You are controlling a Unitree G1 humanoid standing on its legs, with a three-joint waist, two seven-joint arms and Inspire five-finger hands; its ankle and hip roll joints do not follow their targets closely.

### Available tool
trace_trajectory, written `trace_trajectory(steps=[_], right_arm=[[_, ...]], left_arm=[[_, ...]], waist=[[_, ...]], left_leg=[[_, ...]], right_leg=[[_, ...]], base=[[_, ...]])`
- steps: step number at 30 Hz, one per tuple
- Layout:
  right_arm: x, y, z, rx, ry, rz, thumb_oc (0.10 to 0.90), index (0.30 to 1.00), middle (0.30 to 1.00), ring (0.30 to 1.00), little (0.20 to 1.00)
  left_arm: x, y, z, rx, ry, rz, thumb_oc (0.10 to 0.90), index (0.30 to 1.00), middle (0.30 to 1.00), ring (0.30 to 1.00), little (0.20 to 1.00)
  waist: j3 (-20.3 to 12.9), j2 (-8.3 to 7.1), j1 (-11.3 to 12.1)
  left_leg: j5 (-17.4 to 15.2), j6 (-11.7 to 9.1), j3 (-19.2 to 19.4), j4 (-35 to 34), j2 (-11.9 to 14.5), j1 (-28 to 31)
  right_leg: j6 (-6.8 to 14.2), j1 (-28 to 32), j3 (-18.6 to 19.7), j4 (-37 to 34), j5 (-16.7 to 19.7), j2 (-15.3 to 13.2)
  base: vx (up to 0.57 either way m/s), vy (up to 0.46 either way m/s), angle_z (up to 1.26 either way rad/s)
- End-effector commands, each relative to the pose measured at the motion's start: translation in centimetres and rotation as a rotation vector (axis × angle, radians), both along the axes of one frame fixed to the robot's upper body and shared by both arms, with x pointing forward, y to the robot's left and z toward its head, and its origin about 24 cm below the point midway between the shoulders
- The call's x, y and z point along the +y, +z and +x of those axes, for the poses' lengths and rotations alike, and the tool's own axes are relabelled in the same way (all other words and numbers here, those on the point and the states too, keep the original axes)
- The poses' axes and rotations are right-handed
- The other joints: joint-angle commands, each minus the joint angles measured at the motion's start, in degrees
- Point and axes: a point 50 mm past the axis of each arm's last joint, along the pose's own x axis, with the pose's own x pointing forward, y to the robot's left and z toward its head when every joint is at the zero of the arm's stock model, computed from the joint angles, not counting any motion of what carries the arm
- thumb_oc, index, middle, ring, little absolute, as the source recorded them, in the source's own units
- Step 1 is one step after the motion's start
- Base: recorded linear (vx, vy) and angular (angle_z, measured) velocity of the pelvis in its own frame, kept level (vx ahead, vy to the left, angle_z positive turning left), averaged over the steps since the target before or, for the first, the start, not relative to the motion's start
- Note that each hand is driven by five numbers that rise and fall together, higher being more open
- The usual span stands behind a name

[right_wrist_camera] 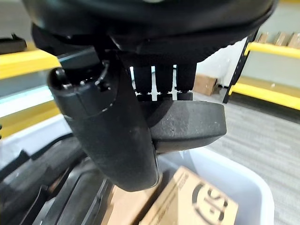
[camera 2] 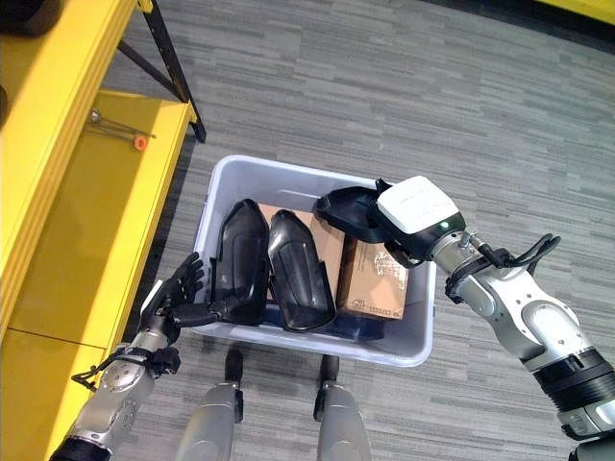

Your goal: Move parts from the plastic box to the shelf.

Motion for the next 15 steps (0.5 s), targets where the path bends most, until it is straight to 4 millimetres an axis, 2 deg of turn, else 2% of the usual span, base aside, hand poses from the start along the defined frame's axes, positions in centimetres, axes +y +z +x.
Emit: trace_trajectory(steps=[1,15], right_arm=[[-0.4,3.7,-0.7,-0.17,0.021,0.078,0.4,0.3,0.3,0.3,0.3],[-0.5,4.9,-1.2,-0.24,0.028,0.109,0.4,0.3,0.3,0.3,0.3]], left_arm=[[-0.5,-0.1,-1.0,-0.026,-0.063,0.031,0.9,1.0,1.0,1.0,1.0],[-0.2,-1.5,-2.4,0.034,-0.04,0.026,0.9,1.0,1.0,1.0,1.0]], waist=[[-13.24,-1.93,0.2],[-19.86,-1.42,0.18]], left_leg=[[2.59,-1.83,-0.66,-4.13,2.75,0.68],[4.85,-1.81,3.01,-13.33,2.91,9.67]], right_leg=[[3.26,3.61,0.4,-0.97,-2.0,-1.55],[4.78,10.08,0.44,-9.8,2.67,-2.48]], base=[[0.08,0.005,-0.01],[0.05,0.013,-0.03]])
